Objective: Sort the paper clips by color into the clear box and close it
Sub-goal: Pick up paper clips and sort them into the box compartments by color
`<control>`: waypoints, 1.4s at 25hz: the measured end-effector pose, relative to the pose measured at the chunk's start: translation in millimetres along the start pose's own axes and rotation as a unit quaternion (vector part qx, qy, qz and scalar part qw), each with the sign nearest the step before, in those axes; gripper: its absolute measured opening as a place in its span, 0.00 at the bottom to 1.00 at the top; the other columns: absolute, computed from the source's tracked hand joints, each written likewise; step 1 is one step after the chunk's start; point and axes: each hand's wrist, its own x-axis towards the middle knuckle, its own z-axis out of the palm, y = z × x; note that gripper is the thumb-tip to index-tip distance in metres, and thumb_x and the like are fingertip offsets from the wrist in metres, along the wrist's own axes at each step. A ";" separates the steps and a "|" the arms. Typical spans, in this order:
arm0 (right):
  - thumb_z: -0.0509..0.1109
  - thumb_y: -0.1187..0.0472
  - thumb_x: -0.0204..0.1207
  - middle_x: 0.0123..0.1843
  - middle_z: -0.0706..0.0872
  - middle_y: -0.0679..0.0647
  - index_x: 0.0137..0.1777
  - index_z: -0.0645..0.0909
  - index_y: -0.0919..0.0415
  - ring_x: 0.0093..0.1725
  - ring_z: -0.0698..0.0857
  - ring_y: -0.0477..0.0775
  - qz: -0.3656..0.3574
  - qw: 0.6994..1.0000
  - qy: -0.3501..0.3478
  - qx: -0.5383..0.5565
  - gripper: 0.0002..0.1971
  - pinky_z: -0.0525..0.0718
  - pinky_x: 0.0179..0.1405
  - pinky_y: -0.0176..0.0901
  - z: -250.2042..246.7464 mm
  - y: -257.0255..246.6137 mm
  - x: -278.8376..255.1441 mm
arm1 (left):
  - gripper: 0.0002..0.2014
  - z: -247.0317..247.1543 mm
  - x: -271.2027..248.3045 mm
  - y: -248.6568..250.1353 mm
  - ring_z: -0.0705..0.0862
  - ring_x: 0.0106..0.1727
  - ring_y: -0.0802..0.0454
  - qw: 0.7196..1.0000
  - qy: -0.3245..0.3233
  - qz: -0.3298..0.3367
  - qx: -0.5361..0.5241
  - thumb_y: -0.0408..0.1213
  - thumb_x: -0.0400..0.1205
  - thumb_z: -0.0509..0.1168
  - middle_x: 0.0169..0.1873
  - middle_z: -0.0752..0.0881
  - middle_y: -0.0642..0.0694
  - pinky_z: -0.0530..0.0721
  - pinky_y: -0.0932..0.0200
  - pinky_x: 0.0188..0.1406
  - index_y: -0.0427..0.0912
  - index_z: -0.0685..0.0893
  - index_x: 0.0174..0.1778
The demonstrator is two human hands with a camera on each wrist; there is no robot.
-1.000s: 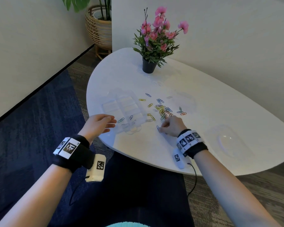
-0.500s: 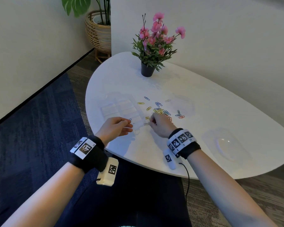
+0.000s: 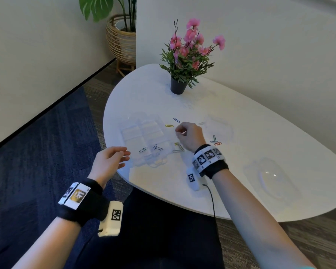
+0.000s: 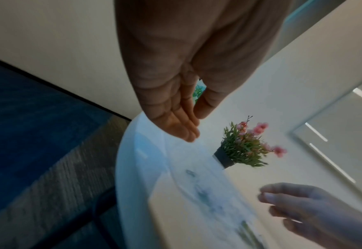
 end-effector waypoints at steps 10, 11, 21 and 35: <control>0.64 0.37 0.75 0.86 0.47 0.60 0.83 0.54 0.56 0.84 0.51 0.62 0.030 0.910 -0.280 -0.305 0.42 0.58 0.82 0.57 -14.4 52.7 46.9 | 0.27 4.8 23.9 -26.1 0.52 0.84 0.37 0.872 -0.056 0.121 0.471 0.34 0.82 0.60 0.83 0.57 0.37 0.54 0.47 0.83 0.34 0.65 0.79; 0.65 0.34 0.72 0.86 0.45 0.58 0.83 0.52 0.53 0.84 0.50 0.62 0.037 0.906 -0.283 -0.312 0.45 0.57 0.82 0.58 -11.9 53.7 42.5 | 0.28 6.6 25.2 -25.9 0.50 0.85 0.38 0.868 -0.064 0.113 0.480 0.35 0.83 0.59 0.83 0.54 0.38 0.53 0.46 0.83 0.35 0.62 0.80; 0.74 0.68 0.72 0.57 0.89 0.63 0.58 0.87 0.68 0.58 0.86 0.59 0.033 0.974 -0.117 -0.193 0.14 0.76 0.53 0.32 -15.3 59.1 1.4 | 0.22 29.7 24.1 -9.0 0.57 0.83 0.37 0.884 -0.059 0.062 0.459 0.36 0.82 0.59 0.81 0.57 0.33 0.62 0.44 0.81 0.31 0.71 0.72; 0.56 0.73 0.75 0.38 0.77 0.60 0.39 0.75 0.65 0.35 0.78 0.54 0.282 0.709 -0.076 0.642 0.08 0.80 0.23 0.35 -31.3 71.3 -34.3 | 0.20 59.5 -0.6 31.8 0.78 0.68 0.46 0.945 -0.009 0.179 0.273 0.37 0.81 0.64 0.69 0.77 0.41 0.75 0.52 0.70 0.41 0.76 0.70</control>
